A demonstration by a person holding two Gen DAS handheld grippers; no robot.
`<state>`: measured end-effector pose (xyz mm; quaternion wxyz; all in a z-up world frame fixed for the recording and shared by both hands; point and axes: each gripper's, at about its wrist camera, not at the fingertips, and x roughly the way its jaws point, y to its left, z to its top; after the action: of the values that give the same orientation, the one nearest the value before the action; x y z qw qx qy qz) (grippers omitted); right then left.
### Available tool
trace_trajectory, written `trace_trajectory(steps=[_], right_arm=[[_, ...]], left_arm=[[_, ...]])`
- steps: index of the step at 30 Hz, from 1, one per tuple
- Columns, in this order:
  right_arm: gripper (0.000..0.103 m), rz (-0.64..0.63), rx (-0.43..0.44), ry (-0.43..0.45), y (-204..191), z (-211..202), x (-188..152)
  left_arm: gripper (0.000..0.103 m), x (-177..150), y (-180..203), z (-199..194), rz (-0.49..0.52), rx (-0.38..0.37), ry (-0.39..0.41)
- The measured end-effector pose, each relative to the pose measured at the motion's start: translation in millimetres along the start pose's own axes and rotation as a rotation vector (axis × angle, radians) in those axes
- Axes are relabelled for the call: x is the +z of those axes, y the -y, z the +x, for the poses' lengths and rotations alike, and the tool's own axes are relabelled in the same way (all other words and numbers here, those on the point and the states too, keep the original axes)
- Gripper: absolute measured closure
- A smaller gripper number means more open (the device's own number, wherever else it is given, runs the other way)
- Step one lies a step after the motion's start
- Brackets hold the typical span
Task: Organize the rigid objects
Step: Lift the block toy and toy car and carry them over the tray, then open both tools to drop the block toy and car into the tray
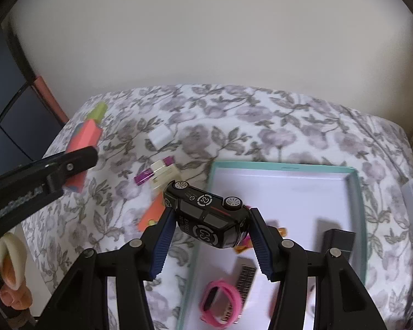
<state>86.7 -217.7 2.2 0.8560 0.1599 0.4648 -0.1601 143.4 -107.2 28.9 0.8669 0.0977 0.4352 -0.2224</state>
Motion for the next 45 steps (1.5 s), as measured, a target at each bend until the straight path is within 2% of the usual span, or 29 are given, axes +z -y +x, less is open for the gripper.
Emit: trace_trajectory(steps=[17,28,36,45], right_arm=[[0.046,0.069,-0.089,0.040,49.2,-25.7,1.8],[0.046,0.119,-0.139,0.045,77.5,-28.1,4.5],[0.046,0.158,-0.192,-0.012,100.5,-7.4,-3.1],[0.046,0.167,-0.218,-0.093,109.4,16.8,-14.7]], left_arm=[[0.059,-13.9,69.5,-7.9,0.137,-0.042,-0.004],[0.059,-18.3,95.9,10.3,0.155,-0.075,-0.057],[0.059,-30.4,115.5,38.6,0.194,-0.087,-0.125],[0.059,-51.1,128.1,67.0,0.246,-0.056,-0.212]])
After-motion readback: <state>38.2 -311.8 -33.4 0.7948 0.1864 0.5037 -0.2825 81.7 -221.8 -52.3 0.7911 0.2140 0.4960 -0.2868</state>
